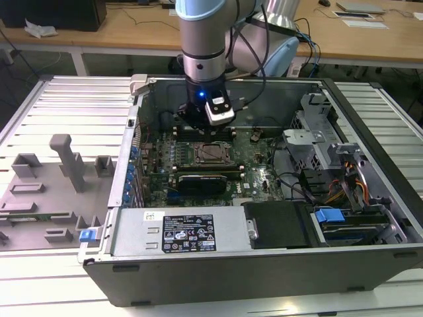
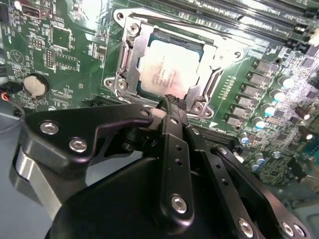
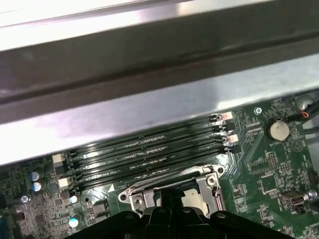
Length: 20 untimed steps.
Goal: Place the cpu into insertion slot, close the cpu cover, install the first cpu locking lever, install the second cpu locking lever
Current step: 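Install the first cpu locking lever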
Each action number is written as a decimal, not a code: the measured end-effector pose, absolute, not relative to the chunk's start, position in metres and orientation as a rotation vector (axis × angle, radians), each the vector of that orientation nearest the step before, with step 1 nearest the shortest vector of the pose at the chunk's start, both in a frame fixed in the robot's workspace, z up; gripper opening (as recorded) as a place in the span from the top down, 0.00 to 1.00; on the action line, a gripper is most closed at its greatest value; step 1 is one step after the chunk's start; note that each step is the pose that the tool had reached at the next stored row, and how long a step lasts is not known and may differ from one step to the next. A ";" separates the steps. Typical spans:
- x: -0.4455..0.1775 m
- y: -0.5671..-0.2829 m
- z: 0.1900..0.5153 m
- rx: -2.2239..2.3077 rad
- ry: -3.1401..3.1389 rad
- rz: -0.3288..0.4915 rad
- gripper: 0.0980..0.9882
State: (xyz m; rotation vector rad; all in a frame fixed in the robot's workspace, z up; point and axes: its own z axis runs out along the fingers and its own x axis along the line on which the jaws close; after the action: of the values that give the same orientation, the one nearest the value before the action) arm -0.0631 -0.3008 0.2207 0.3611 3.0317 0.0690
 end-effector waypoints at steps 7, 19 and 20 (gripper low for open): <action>-0.044 -0.301 0.221 0.322 3.087 0.062 0.99; -0.044 -0.327 0.220 0.234 3.096 0.063 0.99; -0.044 -0.329 0.220 0.234 3.096 0.062 0.99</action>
State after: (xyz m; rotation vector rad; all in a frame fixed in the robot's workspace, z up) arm -0.0435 -0.3292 0.2205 0.2338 3.0964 0.0624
